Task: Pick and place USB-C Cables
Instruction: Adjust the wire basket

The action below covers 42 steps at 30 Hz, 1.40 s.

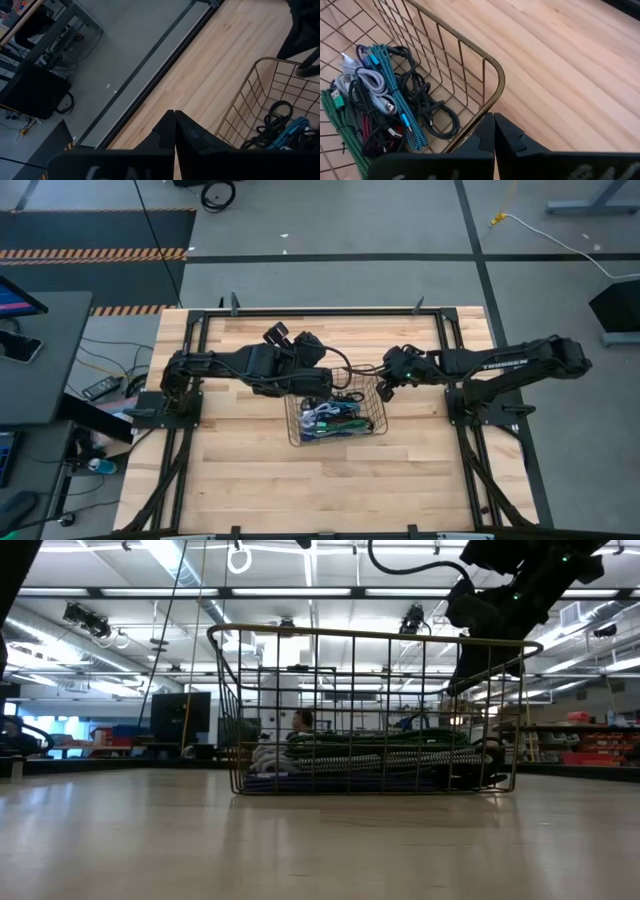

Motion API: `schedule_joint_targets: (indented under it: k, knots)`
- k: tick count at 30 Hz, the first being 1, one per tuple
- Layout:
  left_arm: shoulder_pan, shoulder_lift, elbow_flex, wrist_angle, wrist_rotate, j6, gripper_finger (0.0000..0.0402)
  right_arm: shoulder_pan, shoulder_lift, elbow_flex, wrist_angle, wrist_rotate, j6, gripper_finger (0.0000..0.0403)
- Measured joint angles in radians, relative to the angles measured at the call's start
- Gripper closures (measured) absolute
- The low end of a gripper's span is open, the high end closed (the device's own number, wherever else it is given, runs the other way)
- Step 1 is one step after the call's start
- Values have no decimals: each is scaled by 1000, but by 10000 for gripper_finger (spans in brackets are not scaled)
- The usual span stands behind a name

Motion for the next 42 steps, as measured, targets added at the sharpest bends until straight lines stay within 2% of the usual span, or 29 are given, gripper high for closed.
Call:
schedule_joint_targets:
  k: [9,19,32,42]
  knots:
    - [-6,0,0,-4,0,0,397,-14,-95,0,-23,0,28,403]
    - [-22,0,0,-7,1,3,397,117,-106,0,-168,35,181,403]
    - [-22,1,0,-8,0,3,397,265,-3,0,-101,94,333,403]
    - [-29,1,0,-14,0,13,397,288,40,0,59,113,345,403]
